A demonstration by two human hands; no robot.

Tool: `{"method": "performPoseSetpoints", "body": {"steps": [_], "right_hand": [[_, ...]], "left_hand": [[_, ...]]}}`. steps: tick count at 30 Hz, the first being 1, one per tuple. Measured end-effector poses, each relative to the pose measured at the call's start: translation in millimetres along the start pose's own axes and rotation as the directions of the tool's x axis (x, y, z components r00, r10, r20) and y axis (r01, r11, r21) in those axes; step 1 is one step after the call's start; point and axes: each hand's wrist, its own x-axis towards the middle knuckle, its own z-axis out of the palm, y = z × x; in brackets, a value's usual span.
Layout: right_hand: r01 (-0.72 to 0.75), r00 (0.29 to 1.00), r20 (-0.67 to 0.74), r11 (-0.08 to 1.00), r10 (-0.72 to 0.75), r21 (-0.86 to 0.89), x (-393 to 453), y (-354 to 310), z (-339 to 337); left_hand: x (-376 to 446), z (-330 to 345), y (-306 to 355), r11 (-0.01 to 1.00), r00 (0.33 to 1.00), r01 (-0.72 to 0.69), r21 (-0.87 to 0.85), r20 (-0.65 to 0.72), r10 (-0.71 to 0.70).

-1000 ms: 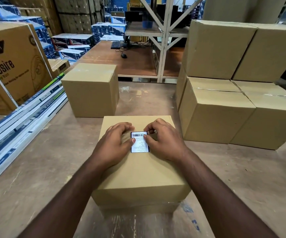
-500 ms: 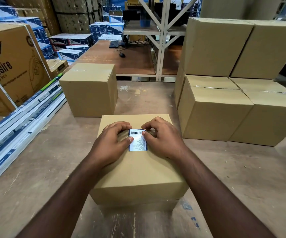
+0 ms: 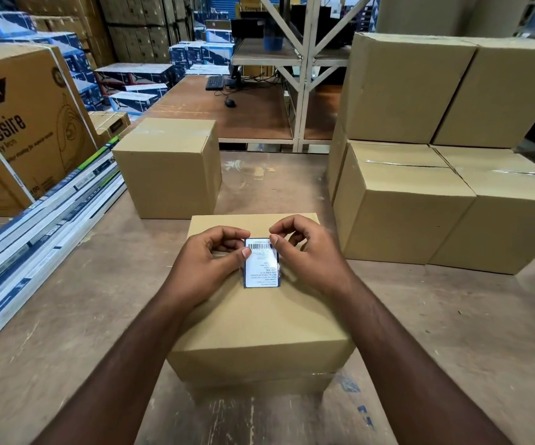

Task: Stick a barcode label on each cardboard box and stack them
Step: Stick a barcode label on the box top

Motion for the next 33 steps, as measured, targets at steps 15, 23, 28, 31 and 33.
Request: {"method": "performPoseSetpoints", "body": {"steps": [15, 23, 28, 31, 33], "right_hand": [[0.009, 0.997, -0.080, 0.980, 0.007, 0.200, -34.2, -26.6, -32.4], [-0.255, 0.923, -0.060, 0.722, 0.380, 0.643, -107.7, -37.0, -86.3], [-0.095, 0.837, -0.343, 0.731, 0.426, 0.676, -156.7, -21.5, -135.3], [-0.055, 0.750, -0.487, 0.776, 0.448, 0.629, -185.5, -7.1, -163.7], [-0.055, 0.707, -0.534, 0.789, 0.463, 0.612, -206.4, 1.3, -184.3]], "left_hand": [[-21.1, 3.2, 43.6, 0.962, 0.959, -0.257, -0.097, -0.146, 0.241], [-42.6, 78.4, 73.0, 0.624, 0.653, -0.757, 0.191, 0.232, 0.721], [-47.9, 148.8, 76.9, 0.711, 0.694, -0.696, 0.100, 0.351, 0.629], [-58.1, 202.1, 83.2, 0.920, 0.848, -0.391, -0.030, 0.378, 0.373], [-61.8, 243.4, 85.3, 0.976, 0.865, -0.195, -0.096, 0.453, 0.217]]}}
